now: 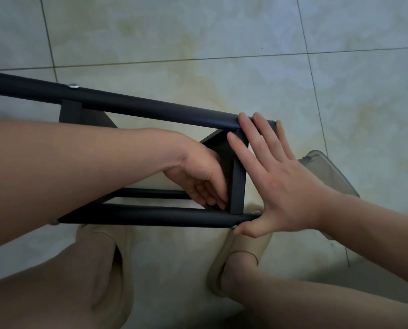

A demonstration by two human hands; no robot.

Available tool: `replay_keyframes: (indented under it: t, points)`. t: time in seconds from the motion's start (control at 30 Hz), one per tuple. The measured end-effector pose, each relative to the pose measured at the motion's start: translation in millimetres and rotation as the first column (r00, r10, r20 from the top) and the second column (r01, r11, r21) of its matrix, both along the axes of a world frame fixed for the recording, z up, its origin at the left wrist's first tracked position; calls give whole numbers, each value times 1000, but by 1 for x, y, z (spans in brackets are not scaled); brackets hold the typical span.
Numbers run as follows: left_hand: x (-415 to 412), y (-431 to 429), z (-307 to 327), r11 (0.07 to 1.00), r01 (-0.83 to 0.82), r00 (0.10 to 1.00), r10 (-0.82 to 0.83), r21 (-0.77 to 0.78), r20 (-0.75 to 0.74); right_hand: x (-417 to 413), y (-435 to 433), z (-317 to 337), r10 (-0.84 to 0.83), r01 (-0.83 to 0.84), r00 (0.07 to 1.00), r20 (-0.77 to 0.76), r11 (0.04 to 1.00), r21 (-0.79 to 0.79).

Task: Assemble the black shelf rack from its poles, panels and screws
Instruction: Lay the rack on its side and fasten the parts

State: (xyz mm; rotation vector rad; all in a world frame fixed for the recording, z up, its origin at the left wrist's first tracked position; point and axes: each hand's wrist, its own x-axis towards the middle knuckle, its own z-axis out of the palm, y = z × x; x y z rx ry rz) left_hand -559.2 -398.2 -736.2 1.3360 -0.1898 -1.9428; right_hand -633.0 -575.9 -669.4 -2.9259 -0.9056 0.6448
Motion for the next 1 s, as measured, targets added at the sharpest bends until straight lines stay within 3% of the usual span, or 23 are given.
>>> replay_keyframes:
  t: [0.27, 0.47, 1.0]
  points:
    - [-8, 6, -1, 994, -108, 993, 108, -3, -43, -3, 3, 1, -18, 18, 1000, -2, 1000, 7]
    - [-5, 8, 0, 999, -28, 1000, 28, 30, 1, -3, 4, 1, -21, 21, 1000, -5, 1000, 5]
    - [-9, 7, 2, 998, -63, 997, 62, 14, 45, -4, 5, 0, -36, 37, 999, -9, 999, 12]
